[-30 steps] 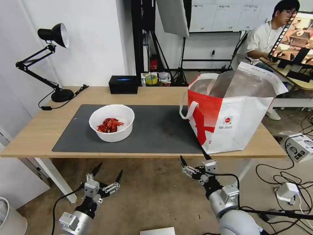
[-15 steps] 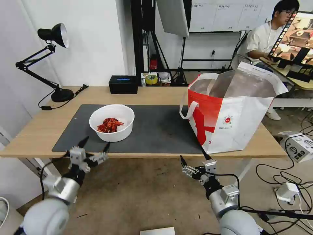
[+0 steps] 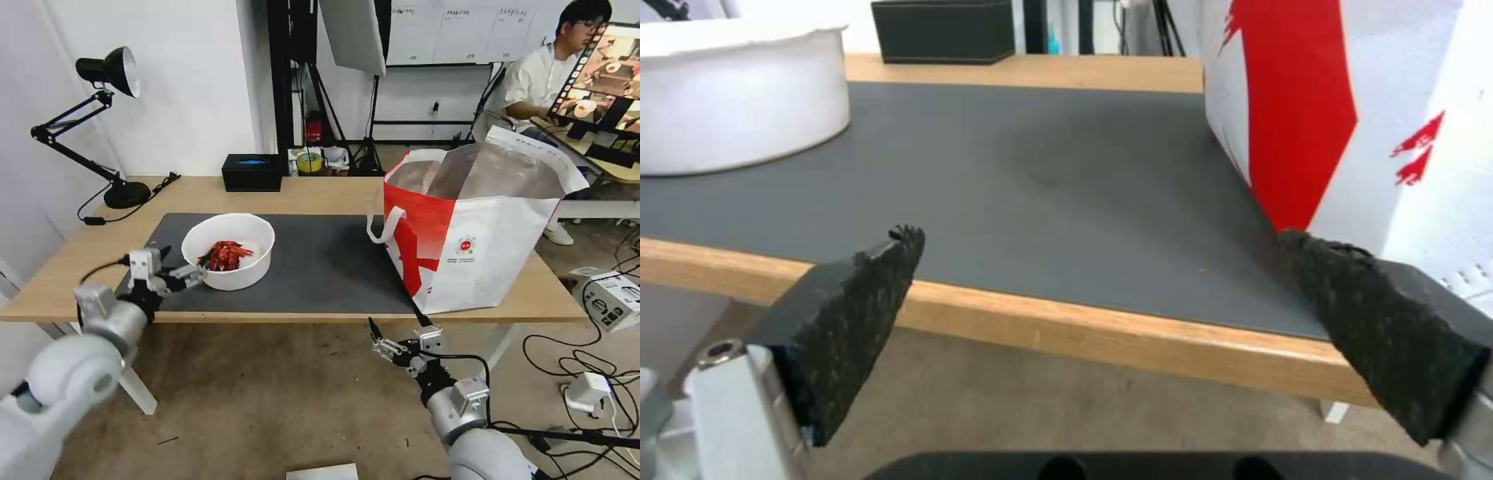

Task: Pick up the trash from the table and place it into the takeout bag.

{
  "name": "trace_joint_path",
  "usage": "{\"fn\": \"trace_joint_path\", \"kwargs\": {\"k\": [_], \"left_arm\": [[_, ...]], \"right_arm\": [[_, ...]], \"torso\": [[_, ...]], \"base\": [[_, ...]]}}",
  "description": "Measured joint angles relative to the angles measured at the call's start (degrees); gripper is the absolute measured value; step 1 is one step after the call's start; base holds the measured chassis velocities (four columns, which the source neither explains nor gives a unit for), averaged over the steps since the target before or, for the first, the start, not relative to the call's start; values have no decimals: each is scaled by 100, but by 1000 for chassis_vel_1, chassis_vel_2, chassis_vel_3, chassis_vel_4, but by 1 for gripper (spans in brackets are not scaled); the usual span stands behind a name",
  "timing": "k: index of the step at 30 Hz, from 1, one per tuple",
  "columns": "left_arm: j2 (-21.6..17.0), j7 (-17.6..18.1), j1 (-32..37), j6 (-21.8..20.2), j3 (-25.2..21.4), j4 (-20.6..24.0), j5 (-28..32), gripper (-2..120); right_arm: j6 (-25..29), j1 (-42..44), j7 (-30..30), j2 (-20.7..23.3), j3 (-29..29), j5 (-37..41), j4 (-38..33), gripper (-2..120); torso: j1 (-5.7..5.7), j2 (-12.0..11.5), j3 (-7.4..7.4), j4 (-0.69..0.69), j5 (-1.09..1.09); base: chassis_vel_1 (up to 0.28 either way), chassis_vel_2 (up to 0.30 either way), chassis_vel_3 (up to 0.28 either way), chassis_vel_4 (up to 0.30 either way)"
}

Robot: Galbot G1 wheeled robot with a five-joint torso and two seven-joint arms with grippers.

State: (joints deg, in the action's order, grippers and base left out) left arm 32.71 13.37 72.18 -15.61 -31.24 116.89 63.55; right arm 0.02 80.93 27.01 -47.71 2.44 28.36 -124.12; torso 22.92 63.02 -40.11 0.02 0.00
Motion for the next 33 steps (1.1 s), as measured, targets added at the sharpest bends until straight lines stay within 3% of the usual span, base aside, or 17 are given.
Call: {"fn": "trace_joint_path", "kwargs": {"k": [6,15,28,33], "left_arm": [[-247,41,-707,-566,418,-405,683,100],[-369,86,-1510,-1372,968,-957,1186,100],[-389,66,-2377,-1826,1507,-1642,1914,100],[-259,86,-2893,-1903,1919,-1868,1991,100]], "right_arm": [[0,1,0,0,0,0,0,100],[0,1,1,0,0,0,0,100],[-1,0,1,0,0,1,0,100],[-1,0,1,0,0,1,0,100]], "torso": [[0,0,0,-2,-1],[0,0,0,-2,-1],[0,0,0,-2,0],[-1,0,0,-2,0]], "base": [[0,0,0,0],[0,0,0,0],[0,0,0,0],[0,0,0,0]]}}
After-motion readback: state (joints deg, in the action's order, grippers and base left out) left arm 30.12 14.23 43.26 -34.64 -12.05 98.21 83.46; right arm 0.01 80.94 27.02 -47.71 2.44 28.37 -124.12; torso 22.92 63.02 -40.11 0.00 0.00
